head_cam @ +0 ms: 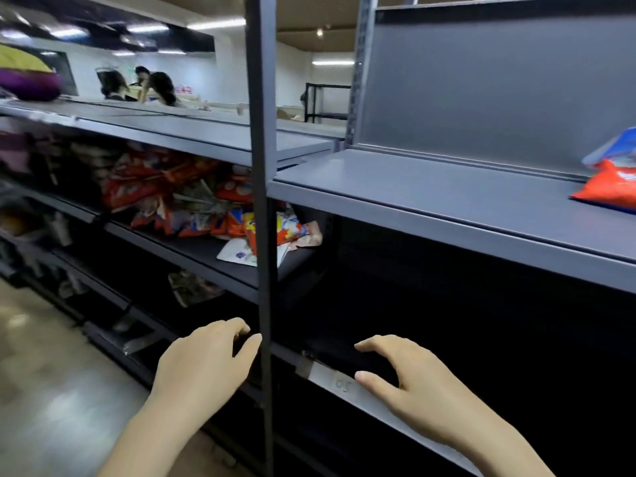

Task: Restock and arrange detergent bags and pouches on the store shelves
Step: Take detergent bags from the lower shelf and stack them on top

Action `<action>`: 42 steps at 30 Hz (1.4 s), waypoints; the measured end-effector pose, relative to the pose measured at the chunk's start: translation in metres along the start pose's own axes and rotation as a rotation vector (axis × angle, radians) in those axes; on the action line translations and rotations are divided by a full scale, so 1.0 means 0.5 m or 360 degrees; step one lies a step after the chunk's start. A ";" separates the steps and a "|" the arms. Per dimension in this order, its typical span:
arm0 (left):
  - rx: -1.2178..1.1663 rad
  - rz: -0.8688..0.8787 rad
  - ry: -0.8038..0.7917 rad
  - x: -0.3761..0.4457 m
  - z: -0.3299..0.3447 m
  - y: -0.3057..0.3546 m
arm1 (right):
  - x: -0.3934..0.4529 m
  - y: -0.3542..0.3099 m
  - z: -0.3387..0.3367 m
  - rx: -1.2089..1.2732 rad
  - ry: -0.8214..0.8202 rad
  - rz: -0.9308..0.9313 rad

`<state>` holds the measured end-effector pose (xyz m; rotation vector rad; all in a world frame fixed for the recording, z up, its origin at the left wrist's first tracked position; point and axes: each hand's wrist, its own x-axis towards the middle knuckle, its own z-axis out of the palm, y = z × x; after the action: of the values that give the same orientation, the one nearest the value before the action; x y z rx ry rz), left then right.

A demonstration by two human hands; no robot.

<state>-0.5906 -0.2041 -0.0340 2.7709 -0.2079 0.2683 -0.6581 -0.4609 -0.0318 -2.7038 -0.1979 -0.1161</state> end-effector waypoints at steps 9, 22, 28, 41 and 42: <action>0.0111 -0.0154 0.0054 0.154 0.014 -0.192 | 0.238 -0.088 0.122 0.0061 -0.0164 -0.0147; 0.0075 -0.0133 -0.0002 0.361 0.026 -0.408 | 0.456 -0.220 0.230 0.0033 -0.0214 -0.0092; 0.0077 0.0017 -0.0127 0.507 0.002 -0.542 | 0.572 -0.310 0.285 -0.0003 -0.0091 0.0159; -0.0028 0.0279 -0.0395 0.725 -0.065 -0.746 | 0.740 -0.460 0.355 -0.0046 0.0024 0.0603; -0.0043 0.0297 -0.0407 0.740 -0.064 -0.750 | 0.750 -0.464 0.355 -0.0052 0.0033 0.0631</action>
<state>-0.1703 0.1147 -0.0493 2.7552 -0.5316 -0.0453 -0.3156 -0.1326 -0.0561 -2.7135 0.3480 -0.0291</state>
